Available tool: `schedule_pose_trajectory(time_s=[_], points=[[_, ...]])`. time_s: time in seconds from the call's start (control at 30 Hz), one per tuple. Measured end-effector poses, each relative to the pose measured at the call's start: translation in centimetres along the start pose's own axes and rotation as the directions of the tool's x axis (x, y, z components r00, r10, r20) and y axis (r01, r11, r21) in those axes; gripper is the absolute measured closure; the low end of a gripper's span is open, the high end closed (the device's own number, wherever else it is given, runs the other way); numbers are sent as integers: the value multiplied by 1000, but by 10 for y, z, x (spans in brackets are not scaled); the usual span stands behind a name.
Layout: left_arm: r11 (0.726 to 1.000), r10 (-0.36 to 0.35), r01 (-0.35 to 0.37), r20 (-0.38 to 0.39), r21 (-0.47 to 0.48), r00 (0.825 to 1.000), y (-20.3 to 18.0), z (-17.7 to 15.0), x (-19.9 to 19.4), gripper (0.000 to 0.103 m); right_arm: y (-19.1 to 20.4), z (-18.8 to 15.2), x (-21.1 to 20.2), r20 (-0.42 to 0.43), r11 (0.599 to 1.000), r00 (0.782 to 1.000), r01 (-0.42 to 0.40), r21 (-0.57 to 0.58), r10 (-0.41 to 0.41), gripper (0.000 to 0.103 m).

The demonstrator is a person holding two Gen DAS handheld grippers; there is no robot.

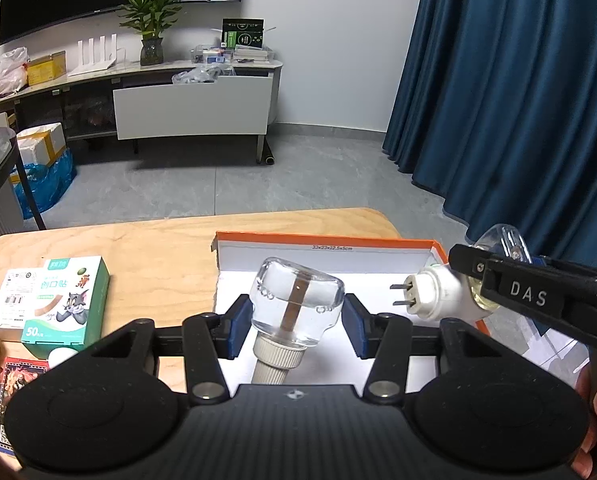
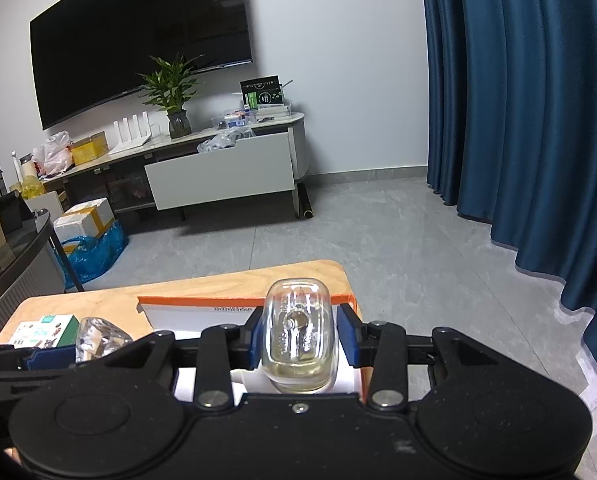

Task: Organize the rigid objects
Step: 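Carry the glass bottle and white plug unit over the open white box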

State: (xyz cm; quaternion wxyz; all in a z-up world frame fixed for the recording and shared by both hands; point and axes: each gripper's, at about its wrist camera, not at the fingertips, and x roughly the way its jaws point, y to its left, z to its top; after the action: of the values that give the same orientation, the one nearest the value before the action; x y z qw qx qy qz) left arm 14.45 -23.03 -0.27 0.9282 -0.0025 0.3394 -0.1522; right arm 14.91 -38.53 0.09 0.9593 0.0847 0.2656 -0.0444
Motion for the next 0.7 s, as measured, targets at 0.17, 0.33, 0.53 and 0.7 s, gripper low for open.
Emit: schedule_pose_trajectory(time_s=[0.17,0.33,0.53,0.7], points=[[1000,0,0,1,-2,1000,0,-1,-1,53,3,0,1,-10,1000,1000,-4,-12,3,56],[1000,-2,2,3,2,1000,-1,-1,-1,53,2,4,3,-15,1000,1000,0,-15,0,56],[1000,-3,3,2,0,1000,0,-2,-1,53,4,6,5,-26,1000,1000,-1,-22,0,56],[1000,-5,5,1,-1,1000,0,-2,0,53,4,5,4,-27,1000,1000,2,-28,-2,56]])
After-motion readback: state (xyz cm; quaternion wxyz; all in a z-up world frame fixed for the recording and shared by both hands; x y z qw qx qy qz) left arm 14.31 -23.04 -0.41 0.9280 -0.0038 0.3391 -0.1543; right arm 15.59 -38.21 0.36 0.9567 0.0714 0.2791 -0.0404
